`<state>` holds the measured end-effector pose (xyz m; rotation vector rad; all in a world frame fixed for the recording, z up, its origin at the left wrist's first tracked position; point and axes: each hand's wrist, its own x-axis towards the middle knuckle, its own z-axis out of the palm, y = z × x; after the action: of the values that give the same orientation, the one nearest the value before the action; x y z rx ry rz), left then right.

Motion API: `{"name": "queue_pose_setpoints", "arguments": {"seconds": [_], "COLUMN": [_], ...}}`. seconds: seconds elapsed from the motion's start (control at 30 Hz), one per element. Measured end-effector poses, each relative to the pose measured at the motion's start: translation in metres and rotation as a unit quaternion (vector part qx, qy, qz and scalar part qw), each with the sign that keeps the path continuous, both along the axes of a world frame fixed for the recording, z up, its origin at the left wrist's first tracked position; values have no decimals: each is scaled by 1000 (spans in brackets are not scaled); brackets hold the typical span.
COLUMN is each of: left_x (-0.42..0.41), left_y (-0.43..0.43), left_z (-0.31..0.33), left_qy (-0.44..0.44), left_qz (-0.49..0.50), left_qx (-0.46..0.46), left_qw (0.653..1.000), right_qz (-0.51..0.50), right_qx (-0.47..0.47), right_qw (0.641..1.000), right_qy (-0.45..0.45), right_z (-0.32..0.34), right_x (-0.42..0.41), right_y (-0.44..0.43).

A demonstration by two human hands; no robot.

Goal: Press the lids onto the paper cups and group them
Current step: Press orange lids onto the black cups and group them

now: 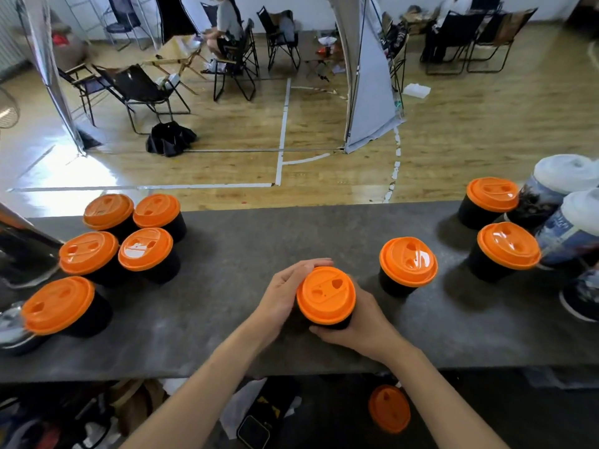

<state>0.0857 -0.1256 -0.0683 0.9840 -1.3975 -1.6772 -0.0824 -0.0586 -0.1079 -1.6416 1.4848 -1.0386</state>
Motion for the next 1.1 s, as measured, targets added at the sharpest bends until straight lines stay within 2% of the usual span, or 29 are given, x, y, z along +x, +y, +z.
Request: {"name": "queue_pose_setpoints", "arguments": {"seconds": [0.13,0.23,0.33,0.4,0.43,0.57,0.77,0.97,1.03,1.1], "left_x": [-7,-8,1,9,12,19,17,18,17,16], "left_y": [11,11,-11,-24,-26,-22,-18,-39,-38,-28], "left_z": [-7,-9,1,7,8,4,-2,20,17,7], "left_qy": [16,0,-111,-194,-209,-202,-242,-252,-242,-227], "left_qz": [51,52,13,-44,-67,-56,-42,-189,-168,-107], "left_qx": [-33,-66,-133,-141,-134,-162,-218,-181,-186,-199], "left_qw": [998,996,985,970,966,964,944,932,937,947], "right_qz": [-8,-16,-21,-18,-16,-10,-5,-3,-7,-18], "right_qx": [-8,-18,-25,-27,-30,-25,-23,-23,-21,-20], "right_qw": [1000,1000,999,999,999,1000,1000,1000,1000,999], "right_qy": [-10,-7,-7,-7,-8,-14,-14,-16,-21,-31], "right_z": [2,3,3,2,3,7,6,6,7,8], "right_x": [1,1,-1,-2,-1,1,2,-2,-1,0], "right_y": [0,0,1,1,1,1,1,1,1,1]}}
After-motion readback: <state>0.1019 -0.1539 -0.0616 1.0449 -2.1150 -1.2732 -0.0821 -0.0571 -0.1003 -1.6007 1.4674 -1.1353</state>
